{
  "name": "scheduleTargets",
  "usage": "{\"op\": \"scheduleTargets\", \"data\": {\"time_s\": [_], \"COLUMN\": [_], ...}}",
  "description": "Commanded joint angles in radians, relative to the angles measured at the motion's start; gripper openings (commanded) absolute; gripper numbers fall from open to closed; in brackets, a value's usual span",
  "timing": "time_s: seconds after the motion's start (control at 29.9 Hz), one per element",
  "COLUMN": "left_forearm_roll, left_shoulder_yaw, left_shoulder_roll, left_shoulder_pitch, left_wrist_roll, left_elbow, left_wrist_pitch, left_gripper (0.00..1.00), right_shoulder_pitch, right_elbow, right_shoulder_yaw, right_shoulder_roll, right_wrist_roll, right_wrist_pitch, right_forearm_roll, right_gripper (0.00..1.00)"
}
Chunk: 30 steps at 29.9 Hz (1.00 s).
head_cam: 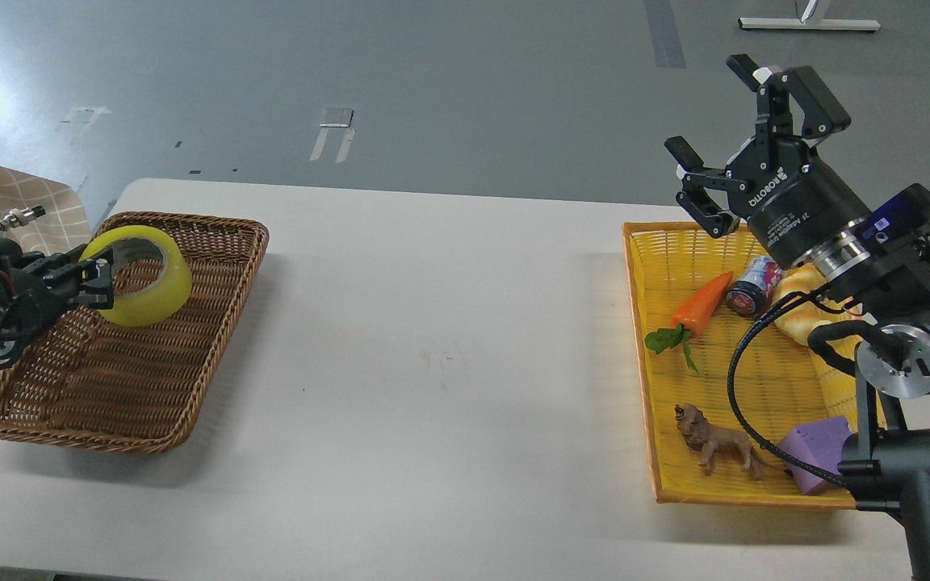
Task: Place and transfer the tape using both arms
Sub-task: 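Lower the tape roll into the wicker basket and open the left gripper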
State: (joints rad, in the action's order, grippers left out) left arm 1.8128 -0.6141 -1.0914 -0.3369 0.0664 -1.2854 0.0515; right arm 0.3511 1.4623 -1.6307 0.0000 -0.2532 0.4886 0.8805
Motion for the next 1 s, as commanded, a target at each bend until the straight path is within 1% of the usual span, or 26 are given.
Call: {"op": "scheduleTargets", "data": {"time_s": [0.0, 0.07, 0.13, 0.5, 0.53, 0.6, 0.67, 0.7, 0.74, 0.84, 0.87, 0.9, 0.97], "left_forearm_roll": [0.002, 0.000, 0.000, -0.001, -0.003, -0.003, -0.001, -0.003, -0.003, -0.003, -0.004, -0.004, -0.006], "left_shoulder_yaw": [0.001, 0.000, 0.000, 0.000, 0.000, 0.000, -0.001, -0.001, -0.001, 0.000, -0.001, -0.001, -0.003], "left_shoulder_roll": [0.007, 0.019, 0.031, 0.056, 0.062, 0.074, 0.094, 0.105, 0.113, 0.114, 0.114, 0.117, 0.126], "left_shoulder_pitch": [0.018, 0.033, 0.036, 0.056, 0.056, 0.056, 0.055, 0.055, 0.055, 0.055, 0.055, 0.055, 0.053], "left_wrist_roll": [-0.014, -0.059, -0.083, -0.089, -0.089, -0.089, -0.099, -0.118, -0.144, -0.186, -0.203, -0.208, -0.211], "left_elbow": [0.061, 0.101, 0.115, 0.124, 0.138, 0.164, 0.207, 0.230, 0.247, 0.258, 0.264, 0.267, 0.267], "left_wrist_pitch": [0.016, 0.033, 0.044, 0.059, 0.062, 0.074, 0.094, 0.106, 0.117, 0.128, 0.133, 0.140, 0.152], "left_gripper": [0.00, 0.00, 0.00, 0.00, 0.07, 0.17, 0.33, 0.47, 0.55, 0.61, 0.69, 0.75, 0.81], "right_shoulder_pitch": [-0.003, -0.007, -0.011, -0.015, -0.017, -0.020, -0.029, -0.031, -0.034, -0.041, -0.044, -0.044, -0.044], "right_elbow": [0.000, 0.000, 0.000, 0.006, 0.007, 0.009, 0.010, 0.012, 0.012, 0.012, 0.012, 0.012, 0.013], "right_shoulder_yaw": [0.000, 0.000, 0.000, 0.000, 0.000, 0.000, 0.000, 0.000, 0.000, -0.001, -0.002, 0.000, 0.000], "right_shoulder_roll": [0.000, 0.000, 0.000, 0.000, 0.000, 0.000, 0.000, 0.000, 0.000, 0.000, 0.000, 0.000, 0.000], "right_wrist_roll": [0.000, 0.000, 0.000, 0.000, 0.000, 0.000, 0.000, 0.000, 0.000, 0.000, 0.000, 0.000, 0.000], "right_wrist_pitch": [0.000, 0.000, 0.000, 0.000, 0.000, 0.000, 0.000, 0.000, 0.000, 0.000, 0.000, 0.000, 0.000], "right_forearm_roll": [0.000, 0.000, 0.000, 0.000, 0.000, 0.000, 0.000, 0.000, 0.000, 0.000, 0.000, 0.000, 0.000], "right_gripper": [0.99, 0.99, 0.99, 0.99, 0.99, 0.99, 0.99, 0.99, 0.99, 0.99, 0.99, 0.99, 0.99]}}
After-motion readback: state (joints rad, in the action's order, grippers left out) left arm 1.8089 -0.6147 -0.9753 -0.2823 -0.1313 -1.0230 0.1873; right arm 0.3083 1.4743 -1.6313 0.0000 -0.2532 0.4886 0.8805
